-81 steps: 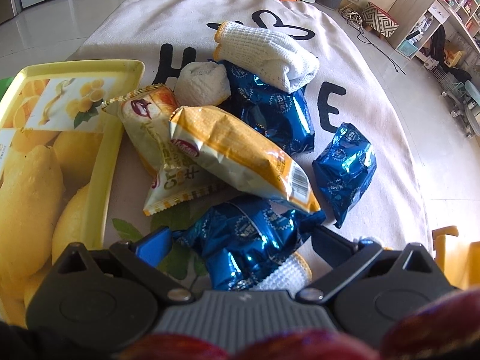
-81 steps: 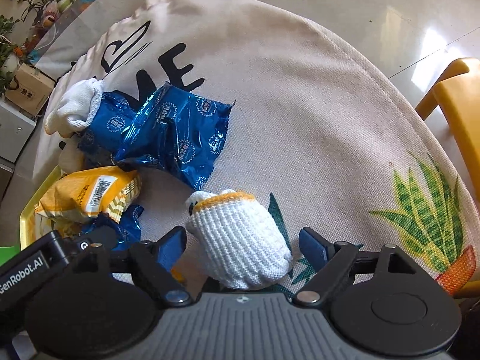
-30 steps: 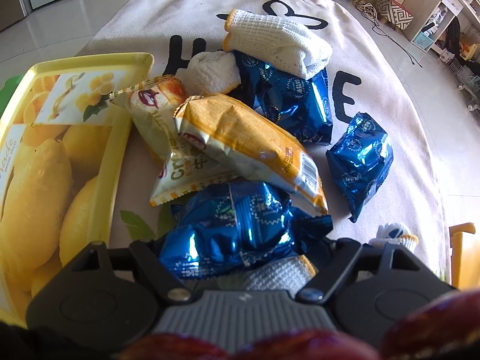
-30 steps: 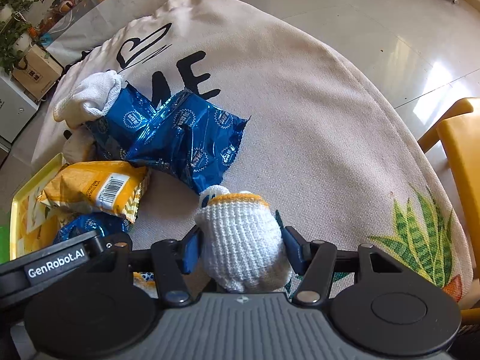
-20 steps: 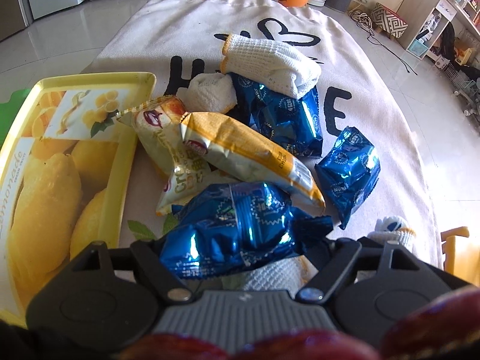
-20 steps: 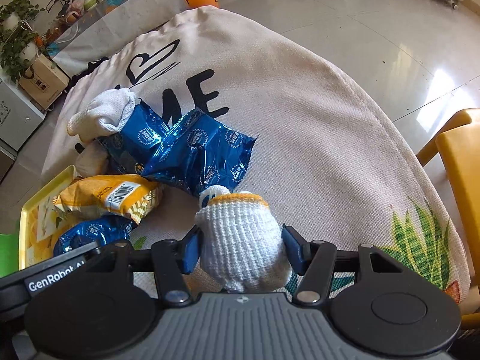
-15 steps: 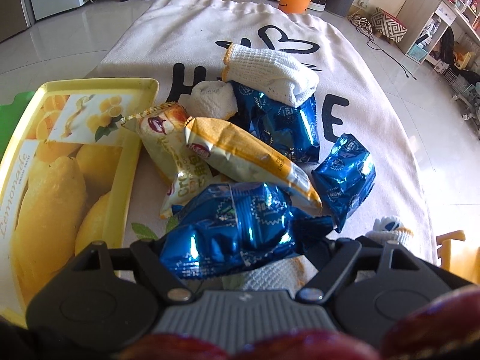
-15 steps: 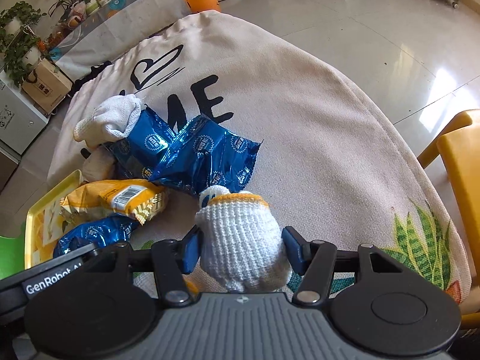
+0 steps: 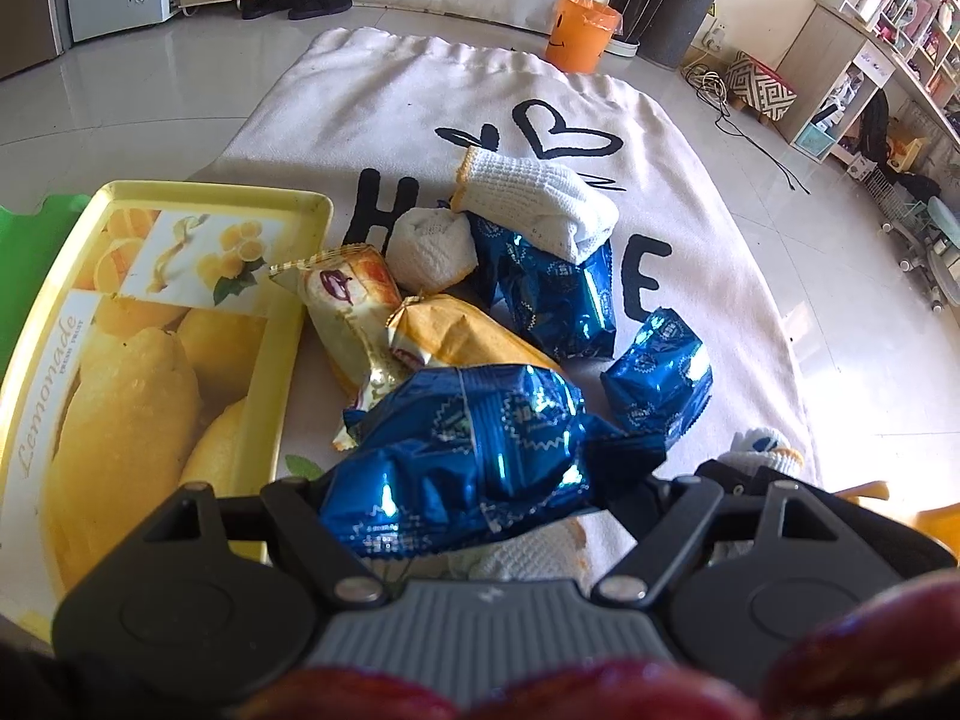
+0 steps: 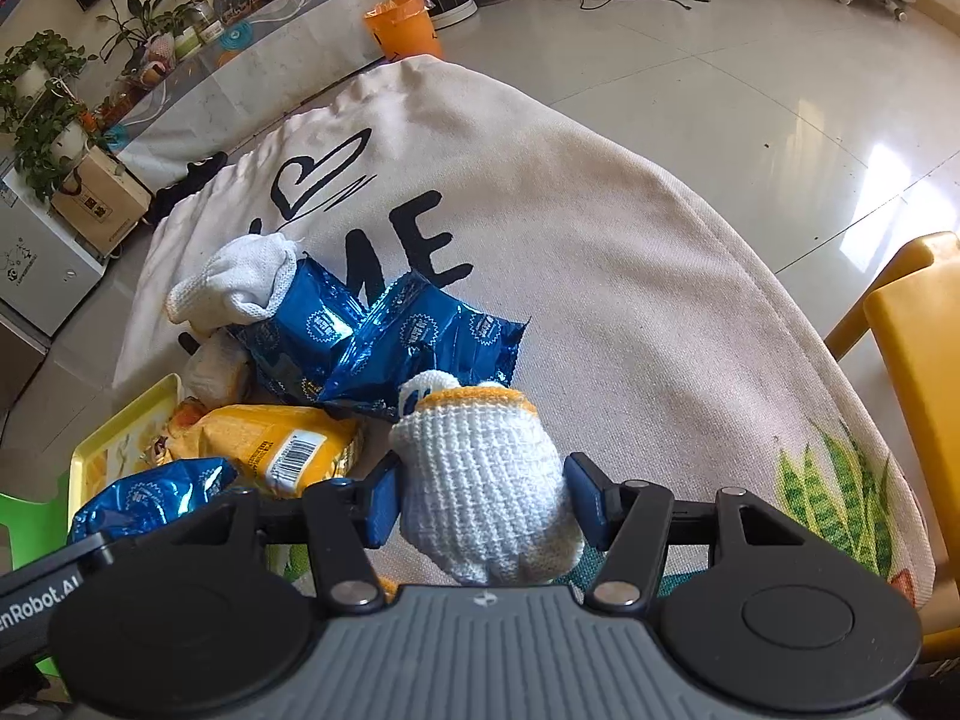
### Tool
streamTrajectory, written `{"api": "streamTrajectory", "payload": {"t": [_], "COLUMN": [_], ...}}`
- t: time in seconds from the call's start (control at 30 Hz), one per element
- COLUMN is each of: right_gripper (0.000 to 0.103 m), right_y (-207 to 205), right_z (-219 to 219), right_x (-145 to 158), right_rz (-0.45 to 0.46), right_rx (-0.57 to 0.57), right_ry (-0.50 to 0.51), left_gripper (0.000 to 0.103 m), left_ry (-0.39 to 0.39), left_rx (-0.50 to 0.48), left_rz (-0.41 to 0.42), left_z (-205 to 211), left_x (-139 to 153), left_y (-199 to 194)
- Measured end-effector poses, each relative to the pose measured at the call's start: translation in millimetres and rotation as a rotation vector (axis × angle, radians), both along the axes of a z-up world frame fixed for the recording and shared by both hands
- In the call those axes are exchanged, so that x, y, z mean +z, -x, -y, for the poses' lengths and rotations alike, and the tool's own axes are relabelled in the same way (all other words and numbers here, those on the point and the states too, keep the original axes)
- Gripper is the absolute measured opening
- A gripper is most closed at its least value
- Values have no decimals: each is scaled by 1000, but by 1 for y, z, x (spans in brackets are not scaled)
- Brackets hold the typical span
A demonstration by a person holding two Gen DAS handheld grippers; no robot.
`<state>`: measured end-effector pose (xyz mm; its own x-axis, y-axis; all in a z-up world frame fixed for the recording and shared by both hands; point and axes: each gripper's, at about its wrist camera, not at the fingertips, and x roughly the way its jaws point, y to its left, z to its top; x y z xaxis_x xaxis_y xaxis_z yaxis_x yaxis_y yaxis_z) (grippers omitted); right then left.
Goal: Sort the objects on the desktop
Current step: 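Carry the blue pack and the glove over the yellow tray with both tools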
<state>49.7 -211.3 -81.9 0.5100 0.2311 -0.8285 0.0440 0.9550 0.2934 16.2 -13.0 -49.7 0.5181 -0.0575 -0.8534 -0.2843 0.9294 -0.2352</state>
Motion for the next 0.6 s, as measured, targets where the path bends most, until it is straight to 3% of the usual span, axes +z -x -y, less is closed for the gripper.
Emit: {"api": "streamTrajectory", "payload": {"t": [0.2, 0.6], "right_gripper": [58, 58], "right_y": [2, 6], "right_z": [-10, -50], "right_x": [17, 41], "right_rz": [53, 38], "right_rx": [62, 296], "right_ry": [-25, -78], "left_gripper": [81, 81], "left_ry": [-19, -52], "left_rx": [43, 141], "left_rz": [31, 79], "left_z": [-14, -50], "left_x": [10, 30], "left_y": [2, 3]}}
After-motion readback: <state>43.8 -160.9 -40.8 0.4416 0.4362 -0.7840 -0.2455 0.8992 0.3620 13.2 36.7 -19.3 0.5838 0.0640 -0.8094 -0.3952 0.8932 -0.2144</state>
